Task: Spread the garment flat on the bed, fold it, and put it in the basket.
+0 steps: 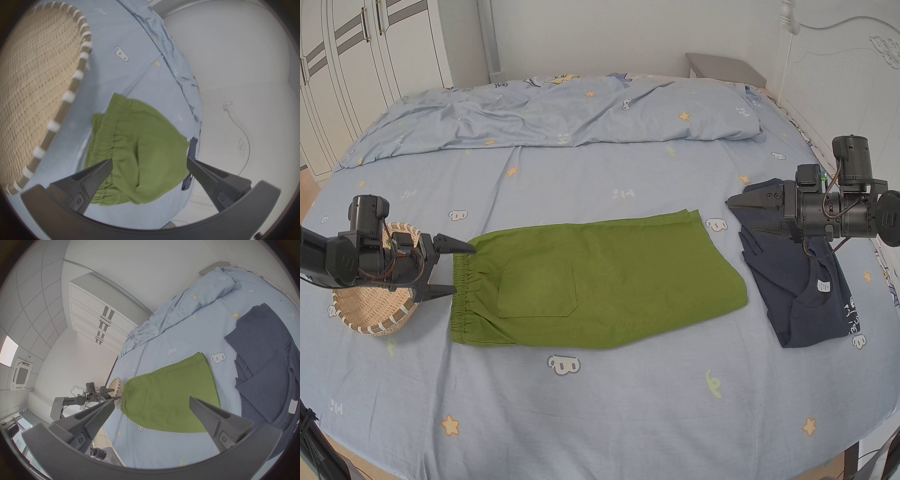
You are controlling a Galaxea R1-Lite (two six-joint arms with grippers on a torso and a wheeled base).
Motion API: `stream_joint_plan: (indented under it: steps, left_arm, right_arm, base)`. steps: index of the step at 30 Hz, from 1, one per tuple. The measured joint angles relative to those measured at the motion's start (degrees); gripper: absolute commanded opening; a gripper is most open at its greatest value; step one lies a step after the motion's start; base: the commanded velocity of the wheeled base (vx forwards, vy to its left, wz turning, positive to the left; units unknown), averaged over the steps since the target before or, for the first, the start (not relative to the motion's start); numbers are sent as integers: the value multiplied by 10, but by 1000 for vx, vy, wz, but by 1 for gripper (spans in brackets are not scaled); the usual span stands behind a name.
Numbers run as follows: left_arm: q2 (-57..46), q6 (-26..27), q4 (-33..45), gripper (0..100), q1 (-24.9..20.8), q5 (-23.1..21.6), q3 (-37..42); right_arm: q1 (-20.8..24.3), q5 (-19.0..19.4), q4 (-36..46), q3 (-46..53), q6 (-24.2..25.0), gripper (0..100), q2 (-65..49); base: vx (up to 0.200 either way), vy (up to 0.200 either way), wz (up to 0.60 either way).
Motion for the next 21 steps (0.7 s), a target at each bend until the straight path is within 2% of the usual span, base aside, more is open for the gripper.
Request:
stream_joint_plan:
  steps: [9,21]
  left_arm:
    - [-10,36,-158,100,19,8,117]
    - [43,45,-180,100,20,10,129]
  right_arm:
    - [8,1,0,9,-3,100,-6]
    - [13,1,-8,16,-4,100,-9]
  base:
    - [0,0,0]
    - [0,0,0]
